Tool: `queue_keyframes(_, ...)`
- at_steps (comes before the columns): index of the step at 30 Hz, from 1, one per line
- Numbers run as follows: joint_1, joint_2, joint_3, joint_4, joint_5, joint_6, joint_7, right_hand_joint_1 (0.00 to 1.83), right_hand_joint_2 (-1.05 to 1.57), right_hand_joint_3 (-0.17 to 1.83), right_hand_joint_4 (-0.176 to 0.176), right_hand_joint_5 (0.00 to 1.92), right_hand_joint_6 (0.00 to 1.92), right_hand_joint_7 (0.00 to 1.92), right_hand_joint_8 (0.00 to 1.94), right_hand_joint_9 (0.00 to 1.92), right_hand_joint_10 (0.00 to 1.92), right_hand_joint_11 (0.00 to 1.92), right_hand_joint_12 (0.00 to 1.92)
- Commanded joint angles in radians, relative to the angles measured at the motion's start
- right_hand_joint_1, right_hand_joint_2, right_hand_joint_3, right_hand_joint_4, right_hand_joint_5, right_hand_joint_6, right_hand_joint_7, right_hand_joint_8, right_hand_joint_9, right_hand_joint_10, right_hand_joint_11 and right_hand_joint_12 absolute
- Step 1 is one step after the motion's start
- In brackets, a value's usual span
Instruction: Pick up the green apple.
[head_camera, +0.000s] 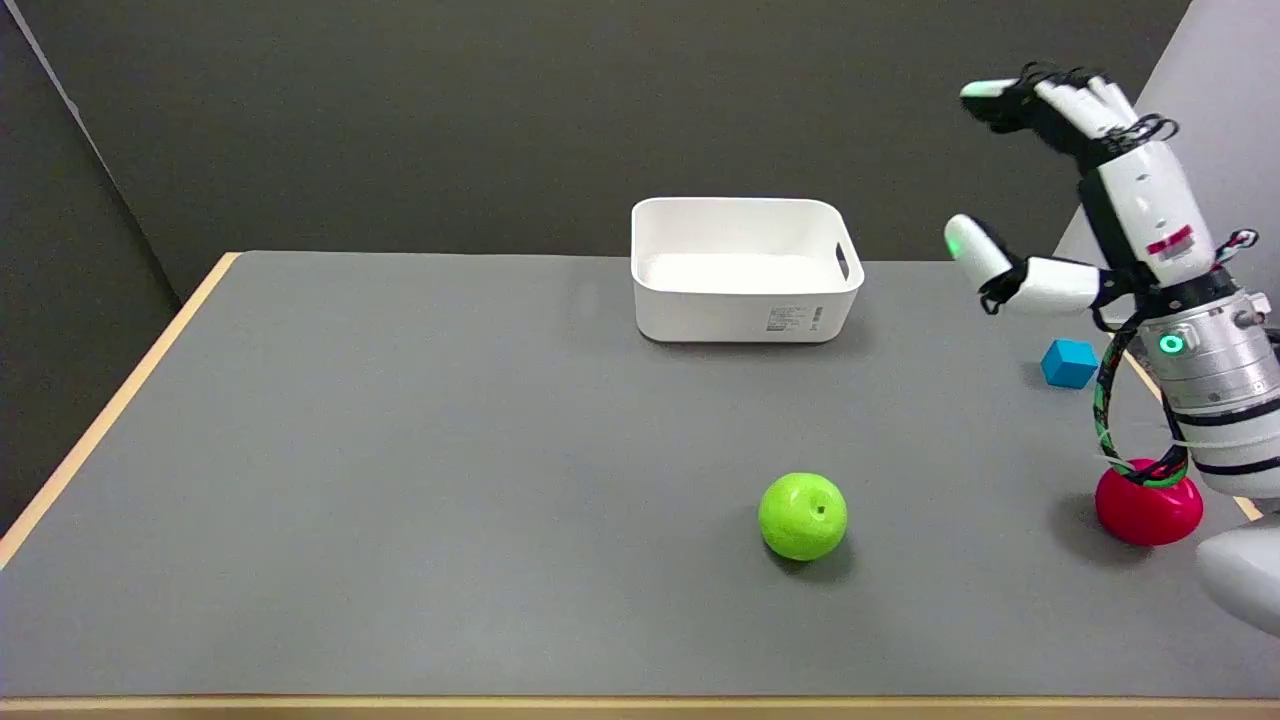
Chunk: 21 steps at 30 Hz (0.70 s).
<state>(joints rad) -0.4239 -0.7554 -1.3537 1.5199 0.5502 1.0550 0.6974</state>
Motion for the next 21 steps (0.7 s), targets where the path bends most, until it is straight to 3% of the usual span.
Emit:
queue_keyframes(1,-0.089,0.144,0.051,0.124,-0.422,-0.434,0.22,0.48,0.61,0.94,0.069,0.28,0.57,0.42,0.5,0.32,0.88,0.14,1.31)
queue_keyframes(10,-0.047,0.124,-0.039,0.207,-0.534,-0.57,0.306,0.51,0.59,0.87,0.055,0.25,0.46,0.3,0.39,0.17,0.75,0.0,1.18)
queue_keyframes(17,-0.129,0.125,-0.019,0.243,-0.56,-0.554,0.308,0.45,0.55,0.95,0.033,0.12,0.47,0.16,0.41,0.08,0.67,0.0,1.03)
queue_keyframes(21,-0.124,0.152,-0.094,0.211,-0.595,-0.535,0.308,0.49,0.54,0.94,0.032,0.05,0.42,0.1,0.37,0.05,0.63,0.0,0.97)
